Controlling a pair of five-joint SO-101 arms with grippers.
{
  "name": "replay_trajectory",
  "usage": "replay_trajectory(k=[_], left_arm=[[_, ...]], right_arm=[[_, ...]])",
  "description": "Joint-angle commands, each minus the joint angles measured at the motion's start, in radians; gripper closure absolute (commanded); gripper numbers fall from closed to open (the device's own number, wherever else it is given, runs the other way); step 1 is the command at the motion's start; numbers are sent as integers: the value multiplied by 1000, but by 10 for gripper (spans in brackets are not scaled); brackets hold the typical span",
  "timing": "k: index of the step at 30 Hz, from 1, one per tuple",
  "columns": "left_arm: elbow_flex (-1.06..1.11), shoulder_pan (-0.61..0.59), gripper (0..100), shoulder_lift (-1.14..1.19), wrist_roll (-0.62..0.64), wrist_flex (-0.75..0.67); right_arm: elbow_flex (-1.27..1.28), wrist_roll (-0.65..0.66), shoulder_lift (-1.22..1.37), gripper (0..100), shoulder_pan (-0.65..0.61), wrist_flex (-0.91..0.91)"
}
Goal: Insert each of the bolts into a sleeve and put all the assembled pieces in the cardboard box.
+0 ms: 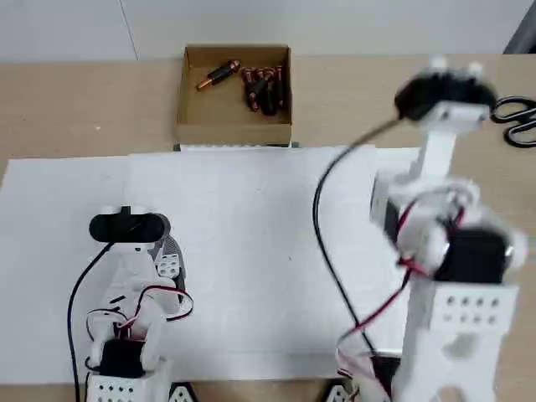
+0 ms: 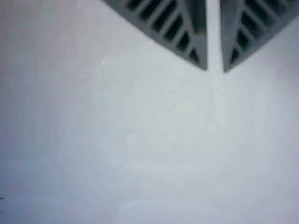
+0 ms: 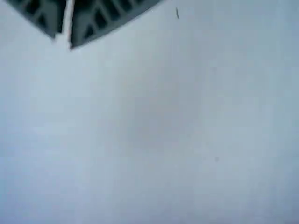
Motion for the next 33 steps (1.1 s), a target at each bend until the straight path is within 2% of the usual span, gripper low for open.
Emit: replay_trajectory(k=[1, 6, 9, 16, 21, 33], left_arm=[[-10, -5, 994, -14, -3, -2], [-10, -5, 994, -14, -3, -2], [-10, -5, 994, -14, -3, -2], [-10, -5, 994, -14, -3, -2], [-10, -5, 994, -14, -3, -2], [-10, -5, 994, -14, -3, -2]], right_arm=[[385, -12, -236, 996, 12, -140], [738, -8, -535, 996, 12, -277], [911, 57, -691, 996, 12, -318], [1237, 149, -1061, 996, 7, -325], [1347, 153, -1046, 996, 12, -332], [1363, 153, -1046, 995, 12, -332]])
